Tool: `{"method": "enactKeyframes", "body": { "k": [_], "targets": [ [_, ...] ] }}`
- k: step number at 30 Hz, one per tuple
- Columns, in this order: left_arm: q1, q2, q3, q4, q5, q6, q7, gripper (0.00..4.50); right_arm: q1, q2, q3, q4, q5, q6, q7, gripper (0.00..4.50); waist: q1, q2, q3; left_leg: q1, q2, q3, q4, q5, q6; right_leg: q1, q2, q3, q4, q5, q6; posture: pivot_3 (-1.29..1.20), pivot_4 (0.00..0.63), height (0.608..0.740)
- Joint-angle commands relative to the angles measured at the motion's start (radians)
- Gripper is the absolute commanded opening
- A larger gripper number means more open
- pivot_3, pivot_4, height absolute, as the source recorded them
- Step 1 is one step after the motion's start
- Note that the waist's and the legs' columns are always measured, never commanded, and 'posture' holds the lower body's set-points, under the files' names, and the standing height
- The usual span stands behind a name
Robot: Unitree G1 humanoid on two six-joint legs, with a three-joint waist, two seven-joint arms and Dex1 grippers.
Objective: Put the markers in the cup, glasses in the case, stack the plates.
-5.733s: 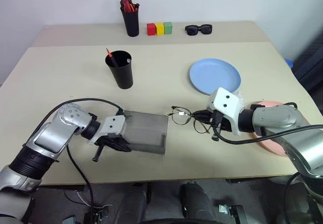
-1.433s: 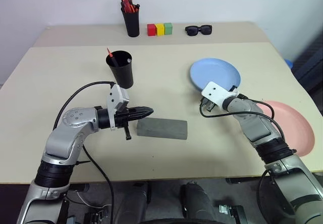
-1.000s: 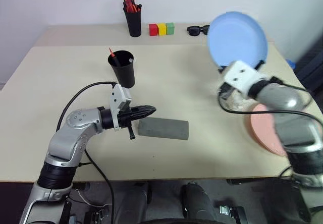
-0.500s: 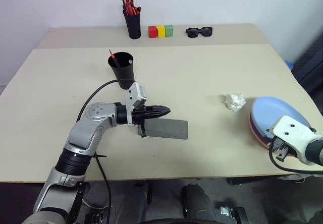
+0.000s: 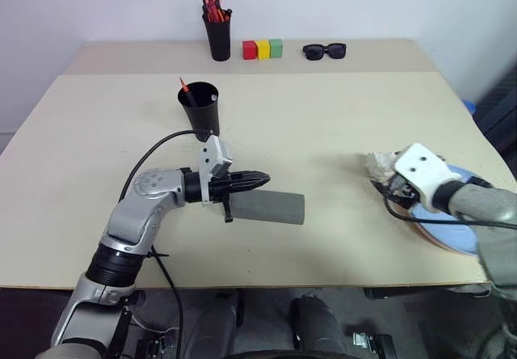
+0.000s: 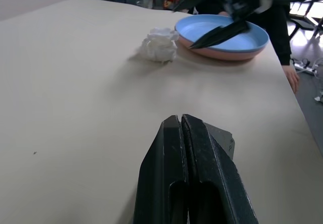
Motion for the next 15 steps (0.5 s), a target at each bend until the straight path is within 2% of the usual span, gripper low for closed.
{"method": "enactKeyframes", "body": {
  "k": [1,2,5,11,15],
  "targets": [
    [0.005,0.005,0.019,-0.056,-0.019,0.006,0.015,0.0,-0.061,0.032,0.05,0.136,-0.073,-0.074,-0.104,3.89,-0.001,0.0,0.0,0.0,0.0,0.0,0.0,0.0,0.0,0.0,0.0,0.0,0.0,0.0,0.0,0.0,0.15,0.74],
    [0.011,0.006,0.022,-0.062,-0.02,0.008,0.019,0.0,-0.076,0.046,0.063,0.184,-0.089,-0.098,-0.134,3.89,-0.002,0.0,0.0,0.0,0.0,0.0,0.0,0.0,0.0,0.0,0.0,0.0,0.0,0.0,0.0,0.0,0.15,0.74],
    [0.025,0.008,0.024,-0.079,-0.022,0.014,0.03,0.0,-0.087,0.068,0.074,0.244,-0.097,-0.145,-0.165,3.02,-0.003,0.0,0.0,0.0,0.0,0.0,-0.001,0.0,0.0,-0.001,0.0,0.0,0.001,0.0,0.0,0.0,0.15,0.74],
    [0.043,-0.002,0.016,-0.1,-0.023,0.02,0.045,0.0,-0.073,0.065,0.06,0.192,-0.102,-0.181,-0.177,0.05,-0.004,0.001,0.0,0.0,0.0,0.0,-0.001,0.0,0.0,-0.001,0.001,0.0,0.002,0.001,0.001,0.0,0.15,0.74],
    [0.038,-0.01,0.013,-0.093,-0.032,0.019,0.035,0.0,-0.031,0.026,-0.037,0.044,-0.072,-0.115,-0.143,0.05,-0.003,0.001,0.0,0.0,0.0,0.0,-0.001,0.0,0.0,-0.001,0.001,0.0,0.002,0.001,0.001,0.0,0.15,0.74]
  ]
}}
